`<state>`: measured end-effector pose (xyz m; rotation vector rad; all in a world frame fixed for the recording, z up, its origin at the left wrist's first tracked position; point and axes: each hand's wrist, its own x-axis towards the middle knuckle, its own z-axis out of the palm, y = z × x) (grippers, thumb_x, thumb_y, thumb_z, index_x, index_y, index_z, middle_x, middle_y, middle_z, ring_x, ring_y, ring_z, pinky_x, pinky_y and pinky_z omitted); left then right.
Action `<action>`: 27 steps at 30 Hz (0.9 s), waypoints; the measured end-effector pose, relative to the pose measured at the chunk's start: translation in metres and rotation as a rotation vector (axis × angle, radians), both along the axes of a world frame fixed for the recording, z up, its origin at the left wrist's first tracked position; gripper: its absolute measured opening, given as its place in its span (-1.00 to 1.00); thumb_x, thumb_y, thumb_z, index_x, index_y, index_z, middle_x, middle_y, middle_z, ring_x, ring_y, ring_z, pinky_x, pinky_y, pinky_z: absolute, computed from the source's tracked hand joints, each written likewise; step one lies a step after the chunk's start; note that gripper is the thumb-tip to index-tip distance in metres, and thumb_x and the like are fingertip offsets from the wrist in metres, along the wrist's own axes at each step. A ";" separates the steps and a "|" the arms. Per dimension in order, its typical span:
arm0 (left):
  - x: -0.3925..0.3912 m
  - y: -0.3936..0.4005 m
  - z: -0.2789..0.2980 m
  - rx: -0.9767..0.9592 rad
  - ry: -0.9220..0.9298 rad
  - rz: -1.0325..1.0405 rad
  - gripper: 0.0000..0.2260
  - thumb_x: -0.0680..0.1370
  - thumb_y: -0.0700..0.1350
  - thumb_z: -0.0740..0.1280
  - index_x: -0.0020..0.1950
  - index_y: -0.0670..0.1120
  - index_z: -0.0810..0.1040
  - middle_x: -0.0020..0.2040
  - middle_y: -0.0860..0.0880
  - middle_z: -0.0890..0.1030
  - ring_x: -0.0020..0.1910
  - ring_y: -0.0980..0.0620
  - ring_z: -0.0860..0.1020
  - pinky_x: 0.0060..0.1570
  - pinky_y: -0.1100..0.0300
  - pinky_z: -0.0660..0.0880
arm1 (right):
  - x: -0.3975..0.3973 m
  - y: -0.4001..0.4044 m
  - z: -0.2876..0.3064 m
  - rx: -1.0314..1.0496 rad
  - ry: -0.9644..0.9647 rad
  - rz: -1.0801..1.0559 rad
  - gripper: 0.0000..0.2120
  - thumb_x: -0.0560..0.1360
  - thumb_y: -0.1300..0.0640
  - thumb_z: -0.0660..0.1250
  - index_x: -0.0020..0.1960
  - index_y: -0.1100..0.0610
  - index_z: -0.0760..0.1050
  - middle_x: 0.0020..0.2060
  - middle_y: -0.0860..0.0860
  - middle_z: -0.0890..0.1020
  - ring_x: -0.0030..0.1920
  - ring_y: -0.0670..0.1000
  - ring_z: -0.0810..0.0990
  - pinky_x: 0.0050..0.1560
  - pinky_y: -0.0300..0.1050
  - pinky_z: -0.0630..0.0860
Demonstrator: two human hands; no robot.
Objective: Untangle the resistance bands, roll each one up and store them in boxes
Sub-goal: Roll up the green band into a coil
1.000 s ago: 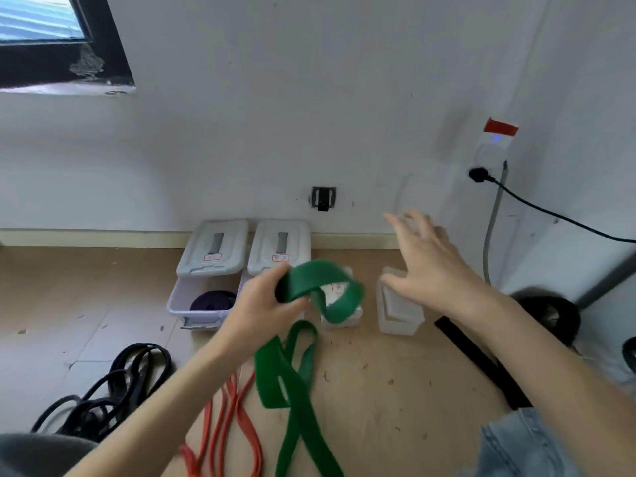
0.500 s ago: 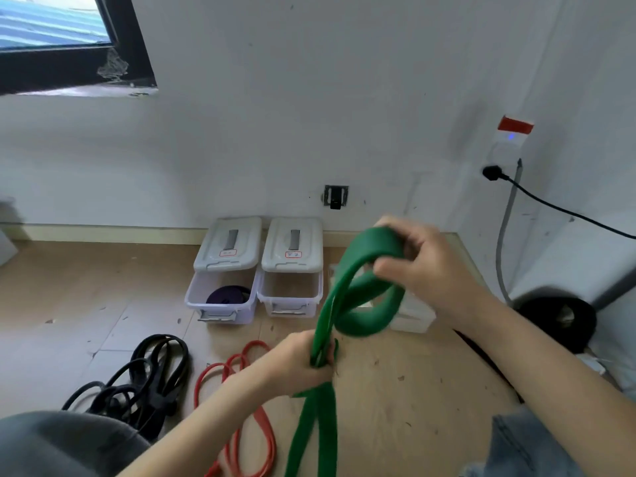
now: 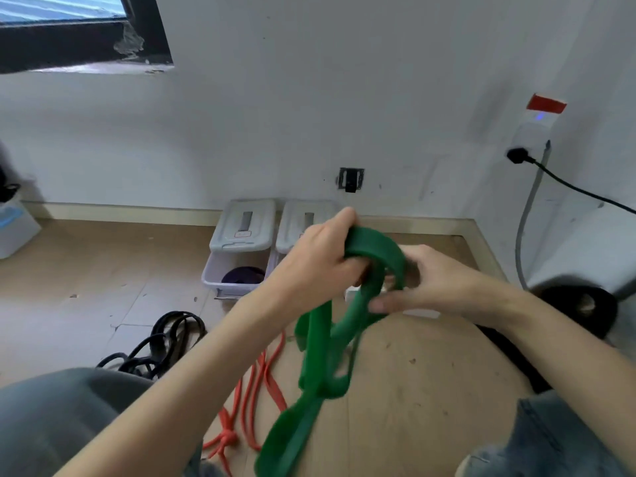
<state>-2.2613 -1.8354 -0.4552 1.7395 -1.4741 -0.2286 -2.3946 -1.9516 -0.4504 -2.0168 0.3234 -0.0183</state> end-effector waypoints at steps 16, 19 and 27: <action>0.009 0.005 -0.104 0.340 0.340 -0.053 -0.74 0.51 -0.34 0.21 -0.19 0.03 0.42 -0.25 0.08 0.52 -0.21 0.13 0.53 -0.20 0.34 0.50 | -0.006 -0.015 0.022 0.460 -0.424 -0.305 -0.92 0.33 0.22 0.34 -0.18 0.12 0.57 -0.33 0.06 0.59 -0.22 -0.02 0.58 -0.11 -0.20 0.57; 0.031 0.000 -0.041 -0.058 0.603 0.038 -0.76 0.54 -0.35 0.15 -0.15 -0.01 0.41 -0.35 0.08 0.54 -0.34 0.15 0.50 -0.33 0.36 0.47 | -0.016 -0.028 0.012 -0.117 0.031 -0.229 -0.85 0.38 0.04 0.43 -0.16 0.11 0.56 -0.18 0.14 0.60 -0.09 0.03 0.61 0.11 -0.06 0.51; 0.000 0.004 0.002 0.020 0.245 -0.054 -0.64 0.46 -0.43 0.18 -0.04 0.04 0.27 -0.26 0.03 0.54 -0.36 0.20 0.54 -0.43 0.38 0.44 | 0.001 0.003 -0.006 0.029 0.067 0.003 -0.59 0.28 0.00 0.53 0.09 -0.05 0.53 0.03 -0.07 0.65 0.07 -0.13 0.60 0.17 -0.09 0.50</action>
